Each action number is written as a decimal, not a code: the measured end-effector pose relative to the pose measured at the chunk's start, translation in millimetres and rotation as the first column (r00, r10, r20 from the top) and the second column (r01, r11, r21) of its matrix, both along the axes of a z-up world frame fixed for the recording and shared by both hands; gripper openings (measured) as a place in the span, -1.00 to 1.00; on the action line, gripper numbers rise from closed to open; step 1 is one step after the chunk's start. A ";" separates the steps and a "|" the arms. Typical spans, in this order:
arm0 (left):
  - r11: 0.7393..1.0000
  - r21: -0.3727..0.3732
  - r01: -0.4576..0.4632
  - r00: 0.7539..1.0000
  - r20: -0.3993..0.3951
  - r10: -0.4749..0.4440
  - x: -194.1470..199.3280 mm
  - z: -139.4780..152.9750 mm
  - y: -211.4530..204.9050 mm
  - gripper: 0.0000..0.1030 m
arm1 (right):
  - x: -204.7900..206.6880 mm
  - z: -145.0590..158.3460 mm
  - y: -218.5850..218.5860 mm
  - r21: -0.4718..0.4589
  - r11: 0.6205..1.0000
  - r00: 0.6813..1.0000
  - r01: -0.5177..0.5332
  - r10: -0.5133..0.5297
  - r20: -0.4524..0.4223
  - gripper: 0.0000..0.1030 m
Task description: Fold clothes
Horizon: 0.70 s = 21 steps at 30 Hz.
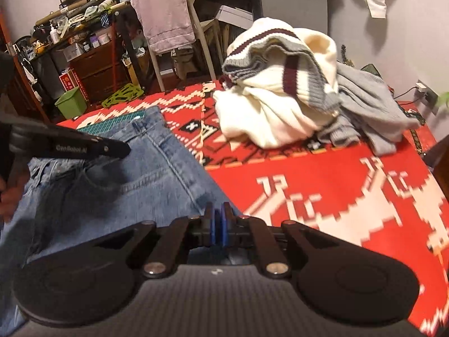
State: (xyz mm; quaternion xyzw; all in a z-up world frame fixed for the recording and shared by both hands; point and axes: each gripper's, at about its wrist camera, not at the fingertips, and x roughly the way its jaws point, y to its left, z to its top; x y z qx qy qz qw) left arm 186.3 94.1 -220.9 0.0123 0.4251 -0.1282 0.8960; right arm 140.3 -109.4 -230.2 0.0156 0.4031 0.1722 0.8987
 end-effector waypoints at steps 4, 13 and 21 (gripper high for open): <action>1.000 -0.008 0.010 1.000 0.008 -0.010 11.7 -1.6 -7.3 -0.92 | 19.9 -2.1 16.0 -0.002 1.000 1.000 -0.005 0.005 0.014 -0.90; 0.999 -0.019 0.047 0.999 0.023 -0.047 31.7 -6.2 -22.0 -0.92 | 53.4 -8.7 64.1 0.003 0.998 0.997 -0.066 0.066 0.047 -0.90; 0.998 0.003 0.067 0.998 0.016 -0.067 51.4 -7.7 -30.0 -0.94 | 72.4 -12.4 67.0 0.021 0.998 0.998 -0.052 0.051 0.046 -0.99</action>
